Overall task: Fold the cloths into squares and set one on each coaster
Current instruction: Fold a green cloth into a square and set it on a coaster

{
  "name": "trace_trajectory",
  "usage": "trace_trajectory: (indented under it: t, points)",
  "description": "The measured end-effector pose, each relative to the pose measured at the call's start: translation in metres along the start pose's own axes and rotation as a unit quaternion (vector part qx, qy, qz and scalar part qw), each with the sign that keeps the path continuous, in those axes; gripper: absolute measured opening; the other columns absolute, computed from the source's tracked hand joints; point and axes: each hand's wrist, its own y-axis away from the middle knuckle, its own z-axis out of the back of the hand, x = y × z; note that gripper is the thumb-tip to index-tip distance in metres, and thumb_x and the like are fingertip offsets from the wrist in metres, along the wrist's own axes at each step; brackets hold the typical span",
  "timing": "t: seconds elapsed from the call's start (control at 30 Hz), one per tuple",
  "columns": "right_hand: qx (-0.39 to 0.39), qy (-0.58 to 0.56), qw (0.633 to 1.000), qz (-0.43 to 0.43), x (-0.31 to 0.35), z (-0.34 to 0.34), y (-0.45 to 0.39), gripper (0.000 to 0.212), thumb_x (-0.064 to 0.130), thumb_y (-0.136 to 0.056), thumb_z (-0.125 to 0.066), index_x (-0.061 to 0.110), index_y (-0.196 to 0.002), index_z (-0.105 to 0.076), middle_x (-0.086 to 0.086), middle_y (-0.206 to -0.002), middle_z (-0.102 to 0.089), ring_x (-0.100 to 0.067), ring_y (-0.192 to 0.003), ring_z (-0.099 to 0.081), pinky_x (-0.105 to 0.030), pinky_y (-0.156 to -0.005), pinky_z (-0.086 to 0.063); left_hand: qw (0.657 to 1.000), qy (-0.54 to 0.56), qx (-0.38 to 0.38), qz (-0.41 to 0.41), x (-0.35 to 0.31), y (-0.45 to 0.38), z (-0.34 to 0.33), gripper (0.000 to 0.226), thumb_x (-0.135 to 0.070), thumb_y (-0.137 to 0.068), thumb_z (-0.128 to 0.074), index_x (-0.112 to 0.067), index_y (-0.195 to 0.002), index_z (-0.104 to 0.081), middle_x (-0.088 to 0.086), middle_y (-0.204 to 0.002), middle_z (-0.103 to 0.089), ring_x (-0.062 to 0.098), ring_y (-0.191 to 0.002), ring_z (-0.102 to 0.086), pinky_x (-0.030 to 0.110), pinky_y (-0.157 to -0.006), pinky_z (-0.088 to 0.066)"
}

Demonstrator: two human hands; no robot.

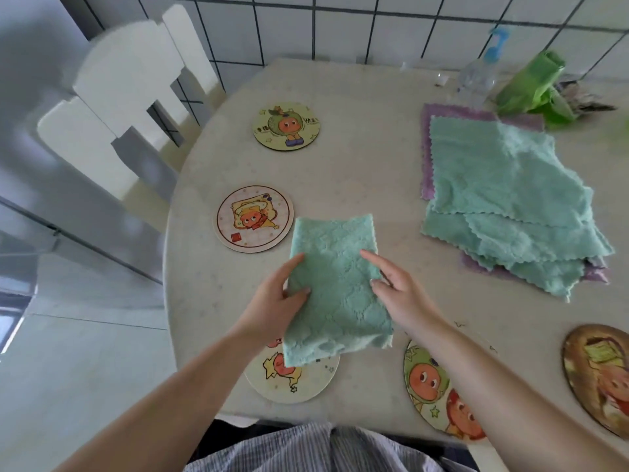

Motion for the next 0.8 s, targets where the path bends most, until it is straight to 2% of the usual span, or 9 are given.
trace_trajectory:
  t: [0.1, 0.17, 0.23, 0.33, 0.47, 0.57, 0.63, 0.7, 0.8]
  points:
    - [0.035, 0.024, 0.998, -0.048, -0.019, -0.017, 0.001, 0.052, 0.011, -0.096, -0.04, 0.034, -0.142, -0.03, -0.016, -0.141, -0.043, -0.026, -0.061, -0.057, -0.039, -0.059, -0.047, 0.993, -0.113, 0.021, 0.035, 0.012, -0.005, 0.003, 0.052, -0.012, -0.094, -0.047, -0.033, -0.14, -0.033, -0.008, -0.128, -0.045, 0.015, -0.107, -0.058, 0.034, -0.088, -0.052]
    - [0.035, 0.011, 0.997, -0.065, -0.026, -0.025, 0.004, 0.053, 0.012, -0.097, -0.042, 0.032, -0.143, -0.027, -0.009, -0.148, -0.034, -0.027, -0.094, -0.063, -0.038, -0.08, -0.051, 0.99, -0.134, 0.03, 0.023, 0.019, -0.004, 0.004, 0.051, -0.013, -0.094, -0.049, -0.03, -0.14, -0.033, -0.008, -0.136, -0.038, 0.02, -0.121, -0.049, 0.035, -0.095, -0.047]
    - [0.018, -0.013, 0.998, -0.058, -0.03, -0.026, 0.01, 0.052, 0.019, -0.096, -0.046, 0.034, -0.143, -0.027, -0.006, -0.148, -0.034, -0.012, -0.123, -0.044, -0.03, -0.099, -0.038, 0.993, -0.116, 0.019, 0.015, 0.022, 0.001, 0.006, 0.048, -0.016, -0.094, -0.05, -0.032, -0.137, -0.036, -0.011, -0.135, -0.034, 0.02, -0.124, -0.044, 0.033, -0.096, -0.044]
    - [0.032, -0.026, 0.997, -0.068, -0.032, -0.023, 0.026, 0.053, 0.037, -0.093, -0.047, 0.04, -0.142, -0.025, -0.001, -0.144, -0.039, -0.003, -0.115, -0.041, -0.024, -0.095, -0.031, 0.994, -0.104, 0.006, 0.027, 0.034, 0.009, 0.014, 0.039, -0.022, -0.094, -0.05, -0.04, -0.128, -0.045, -0.003, -0.139, -0.036, 0.021, -0.127, -0.041, 0.039, -0.093, -0.046]
    - [0.069, 0.06, 0.995, -0.036, -0.032, -0.026, 0.048, 0.058, 0.035, -0.09, -0.053, 0.041, -0.141, -0.025, 0.012, -0.148, -0.029, -0.02, -0.128, -0.043, -0.029, -0.102, -0.036, 0.996, -0.057, 0.038, 0.059, 0.048, 0.022, 0.023, 0.028, -0.02, -0.093, -0.052, -0.045, -0.102, -0.062, 0.001, -0.117, -0.054, 0.02, -0.109, -0.055, 0.048, -0.091, -0.05]
    - [0.055, 0.027, 0.997, -0.048, -0.031, -0.031, 0.053, 0.039, 0.024, -0.093, -0.053, 0.039, -0.129, -0.047, 0.015, -0.141, -0.04, -0.01, -0.124, -0.046, -0.015, -0.097, -0.037, 0.995, -0.007, 0.047, 0.092, 0.05, 0.027, 0.024, 0.028, -0.012, -0.097, -0.043, -0.03, -0.101, -0.064, 0.0, -0.101, -0.062, 0.016, -0.089, -0.063, 0.04, -0.08, -0.056]
    - [0.056, -0.035, 0.992, -0.109, -0.036, -0.035, 0.055, 0.028, 0.024, -0.095, -0.048, 0.042, -0.114, -0.059, 0.014, -0.133, -0.05, -0.006, -0.118, -0.05, -0.028, -0.099, -0.044, 0.991, 0.015, 0.045, 0.128, 0.051, 0.029, 0.025, 0.037, -0.005, -0.098, -0.034, -0.024, -0.102, -0.065, 0.003, -0.101, -0.065, 0.011, -0.077, -0.065, 0.031, -0.068, -0.056]
    - [0.062, -0.119, 0.974, -0.18, -0.041, -0.041, 0.059, 0.033, 0.021, -0.099, -0.039, 0.04, -0.106, -0.065, 0.007, -0.123, -0.06, -0.012, -0.106, -0.06, -0.037, -0.087, -0.054, 0.987, 0.006, 0.054, 0.148, 0.057, 0.031, 0.026, 0.044, 0.003, -0.095, -0.029, -0.022, -0.103, -0.065, 0.002, -0.093, -0.065, 0.004, -0.062, -0.064, 0.025, -0.057, -0.053]
    - [0.045, -0.244, 0.936, -0.249, -0.043, -0.041, 0.064, 0.042, 0.009, -0.099, -0.028, 0.024, -0.11, -0.066, -0.007, -0.098, -0.07, -0.017, -0.073, -0.069, -0.03, -0.057, -0.054, 0.985, 0.004, 0.082, 0.152, 0.061, 0.032, 0.03, 0.04, 0.002, -0.096, -0.036, -0.025, -0.108, -0.063, -0.001, -0.1, -0.067, 0.006, -0.077, -0.068, 0.024, -0.06, -0.054]
